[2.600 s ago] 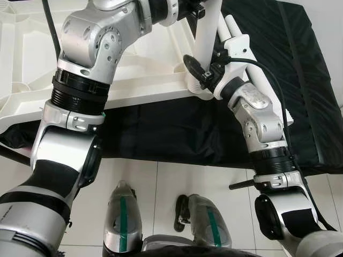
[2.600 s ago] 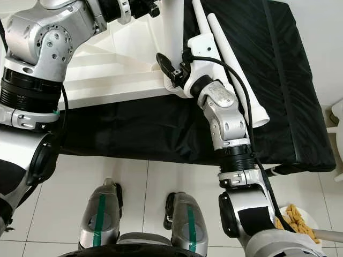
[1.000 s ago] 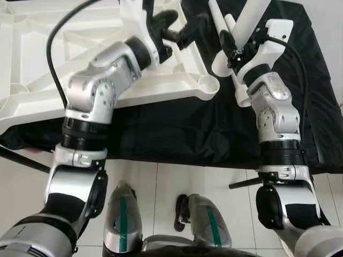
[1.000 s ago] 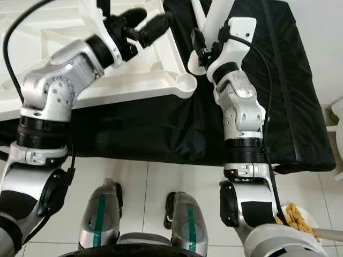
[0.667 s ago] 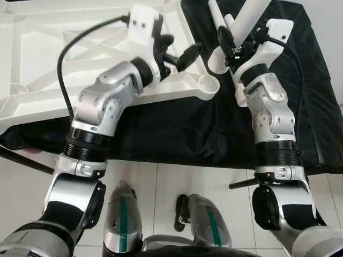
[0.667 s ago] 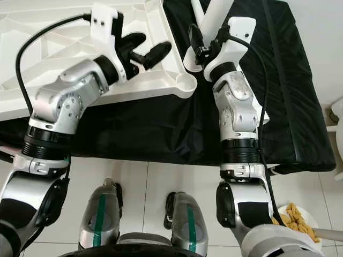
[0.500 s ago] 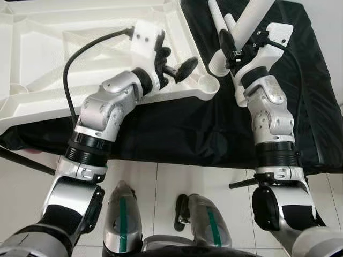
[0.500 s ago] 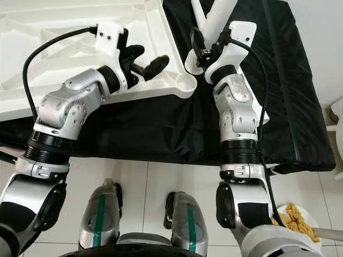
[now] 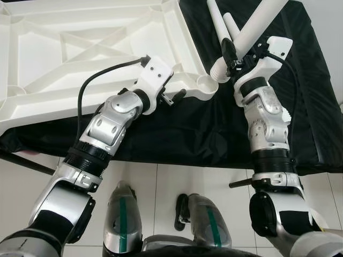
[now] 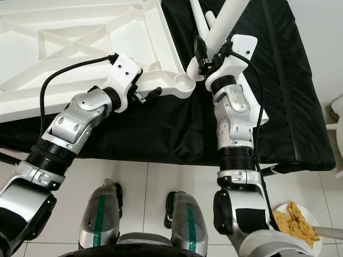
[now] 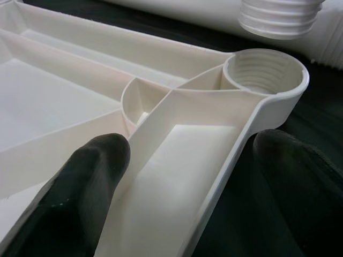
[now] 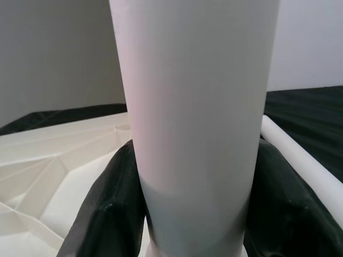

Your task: Building children table

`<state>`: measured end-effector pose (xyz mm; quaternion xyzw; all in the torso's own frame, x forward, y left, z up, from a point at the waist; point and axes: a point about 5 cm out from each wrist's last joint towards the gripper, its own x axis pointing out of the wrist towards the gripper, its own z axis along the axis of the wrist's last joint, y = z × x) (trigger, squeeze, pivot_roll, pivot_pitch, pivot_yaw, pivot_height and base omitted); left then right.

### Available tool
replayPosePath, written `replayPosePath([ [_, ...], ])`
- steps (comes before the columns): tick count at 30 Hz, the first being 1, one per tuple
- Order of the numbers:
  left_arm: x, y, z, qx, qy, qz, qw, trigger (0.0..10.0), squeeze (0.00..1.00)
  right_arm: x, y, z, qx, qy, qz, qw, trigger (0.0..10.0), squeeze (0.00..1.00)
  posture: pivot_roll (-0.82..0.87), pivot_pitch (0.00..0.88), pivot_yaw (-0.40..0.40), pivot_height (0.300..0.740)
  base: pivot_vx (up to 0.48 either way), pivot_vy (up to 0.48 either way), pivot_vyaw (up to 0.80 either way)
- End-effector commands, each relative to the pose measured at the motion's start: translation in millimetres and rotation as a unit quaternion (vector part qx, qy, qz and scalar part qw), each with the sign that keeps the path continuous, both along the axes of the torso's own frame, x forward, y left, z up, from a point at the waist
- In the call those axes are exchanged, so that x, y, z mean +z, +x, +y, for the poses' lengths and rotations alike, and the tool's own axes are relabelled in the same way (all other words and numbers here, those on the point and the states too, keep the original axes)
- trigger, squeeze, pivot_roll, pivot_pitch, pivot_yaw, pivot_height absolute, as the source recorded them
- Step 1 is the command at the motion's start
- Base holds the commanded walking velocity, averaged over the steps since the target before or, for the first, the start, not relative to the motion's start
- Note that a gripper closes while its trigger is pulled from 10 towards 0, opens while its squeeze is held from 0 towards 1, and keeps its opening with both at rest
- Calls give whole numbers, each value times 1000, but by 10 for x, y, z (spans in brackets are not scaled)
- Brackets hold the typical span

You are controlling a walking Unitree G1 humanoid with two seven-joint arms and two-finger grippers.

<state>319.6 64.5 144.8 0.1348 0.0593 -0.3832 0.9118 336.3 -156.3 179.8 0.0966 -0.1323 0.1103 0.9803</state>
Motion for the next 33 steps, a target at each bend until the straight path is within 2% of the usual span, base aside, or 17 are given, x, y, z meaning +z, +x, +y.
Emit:
replayPosePath([
  [1, -32, 23, 47, 34, 0, -7, 999, 10000, 0, 52, -22, -48, -8, 18, -25, 1000, 10000, 0, 56, 52, -47, 740, 0, 0, 0],
  [4, -47, 28, 61, 36, -5, -9, 999, 10000, 0, 79, -32, -46, -10, 24, -40, 999, 10000, 0, 56, 52, -47, 740, 0, 0, 0],
  [10, -48, -13, 42, 1, -15, -19, 1000, 10000, 0, 76, -19, -23, -13, 23, -43, 999, 10000, 0, 53, 56, -55, 740, 0, 0, 0],
  [14, -59, -52, 30, -35, 4, -27, 999, 10000, 0, 80, -3, -12, -13, 22, -44, 999, 10000, 0, 55, 55, -58, 740, 0, 0, 0],
  [21, -153, -75, -26, -63, 35, -28, 997, 10000, 0, 83, 10, 3, -10, 20, -47, 999, 10000, 0, 42, 51, -60, 740, 0, 0, 0],
  [27, -192, -84, -74, -83, 45, -23, 995, 10000, 0, 98, 12, -6, -11, 17, -50, 999, 10000, 0, 30, 42, -60, 740, 0, 0, 0],
  [29, -264, -97, -99, -95, 69, -16, 993, 10000, 0, 100, 9, -19, -11, 14, -51, 999, 10000, 0, 25, 36, -57, 740, 0, 0, 0],
  [31, -264, -97, -99, -95, 69, -16, 993, 10000, 0, 100, 9, -19, -11, 14, -51, 999, 10000, 0, 25, 36, -57, 740, 0, 0, 0],
  [33, -335, -107, -107, -101, 90, -9, 991, 10000, 0, 96, 7, -15, -9, 10, -51, 999, 10000, 0, 23, 30, -54, 740, 0, 0, 0],
])
